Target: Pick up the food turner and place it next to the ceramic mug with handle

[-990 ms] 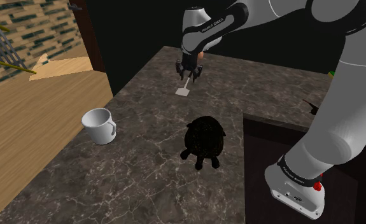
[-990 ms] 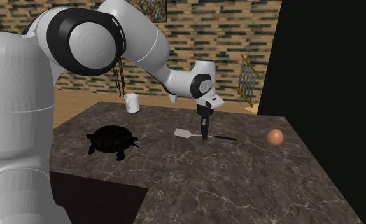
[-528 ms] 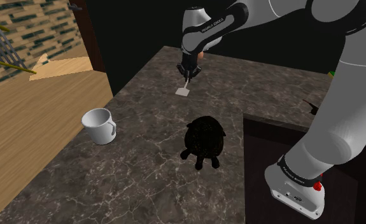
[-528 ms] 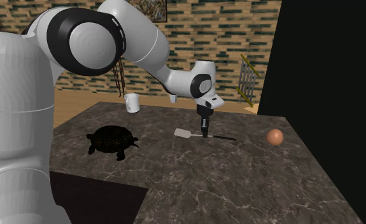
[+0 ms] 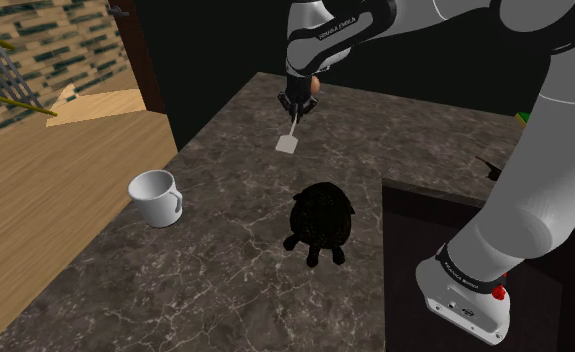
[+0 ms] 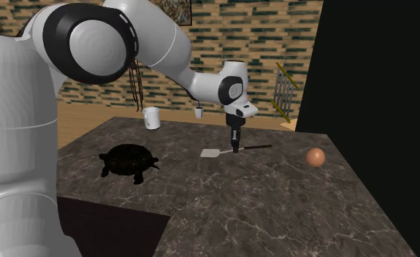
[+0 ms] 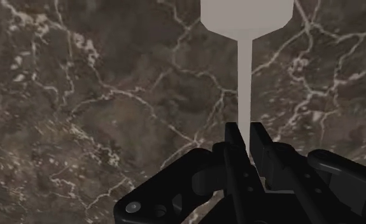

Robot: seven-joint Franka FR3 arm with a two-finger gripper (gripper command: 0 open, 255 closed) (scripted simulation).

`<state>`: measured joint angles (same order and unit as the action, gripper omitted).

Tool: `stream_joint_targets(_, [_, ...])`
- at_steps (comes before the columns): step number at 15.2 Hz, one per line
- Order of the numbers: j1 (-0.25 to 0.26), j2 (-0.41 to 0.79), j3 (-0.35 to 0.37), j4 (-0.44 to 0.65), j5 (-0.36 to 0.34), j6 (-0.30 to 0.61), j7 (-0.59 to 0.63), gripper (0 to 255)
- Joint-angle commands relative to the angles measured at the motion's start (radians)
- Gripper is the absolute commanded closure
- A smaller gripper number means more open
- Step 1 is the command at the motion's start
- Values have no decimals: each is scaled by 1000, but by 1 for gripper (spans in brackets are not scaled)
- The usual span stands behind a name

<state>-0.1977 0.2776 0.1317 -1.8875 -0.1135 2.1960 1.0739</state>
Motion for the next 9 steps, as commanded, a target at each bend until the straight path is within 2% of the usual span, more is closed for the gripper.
stream_joint_targets(1, [-1,-11,1,13,3,-24,-4,255])
stream_joint_targets(9, [-2,-52,4,69,15,-119,-15,255])
